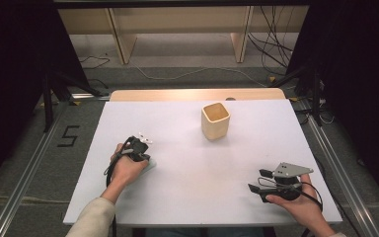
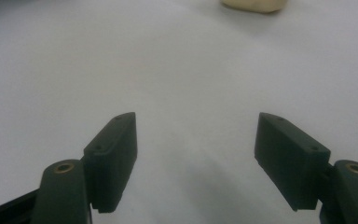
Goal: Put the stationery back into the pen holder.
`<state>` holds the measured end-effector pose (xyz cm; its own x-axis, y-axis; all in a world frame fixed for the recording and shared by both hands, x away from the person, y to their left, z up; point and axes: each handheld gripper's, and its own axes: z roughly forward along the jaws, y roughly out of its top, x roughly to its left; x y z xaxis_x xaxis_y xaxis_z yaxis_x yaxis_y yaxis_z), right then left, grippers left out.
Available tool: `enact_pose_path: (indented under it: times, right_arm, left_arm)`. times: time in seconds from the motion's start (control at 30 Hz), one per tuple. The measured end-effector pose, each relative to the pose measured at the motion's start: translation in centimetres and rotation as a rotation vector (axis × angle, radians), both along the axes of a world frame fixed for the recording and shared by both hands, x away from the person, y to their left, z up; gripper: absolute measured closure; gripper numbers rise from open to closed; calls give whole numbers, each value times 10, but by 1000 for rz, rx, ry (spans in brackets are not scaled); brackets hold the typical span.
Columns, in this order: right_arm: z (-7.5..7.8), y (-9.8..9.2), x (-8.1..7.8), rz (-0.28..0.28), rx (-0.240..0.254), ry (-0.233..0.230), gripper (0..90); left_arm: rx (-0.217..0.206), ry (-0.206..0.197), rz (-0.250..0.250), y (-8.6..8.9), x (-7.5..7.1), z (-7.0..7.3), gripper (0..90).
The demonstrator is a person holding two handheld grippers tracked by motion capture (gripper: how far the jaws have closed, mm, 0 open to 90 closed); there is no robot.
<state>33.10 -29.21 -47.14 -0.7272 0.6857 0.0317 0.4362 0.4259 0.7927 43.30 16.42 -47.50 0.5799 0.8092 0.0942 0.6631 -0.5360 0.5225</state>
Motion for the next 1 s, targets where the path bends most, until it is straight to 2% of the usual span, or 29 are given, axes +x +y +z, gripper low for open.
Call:
enact_pose_path:
  times: [0.5, 1.0]
  right_arm:
    - [0, 0, 0, 1, 3, 0, 304]
    - [0, 1, -1, 6, 2, 1, 304]
  left_arm:
    - [-2, 41, -111, -15, -21, 2, 900]
    - [9, 77, -167, -26, -47, 5, 900]
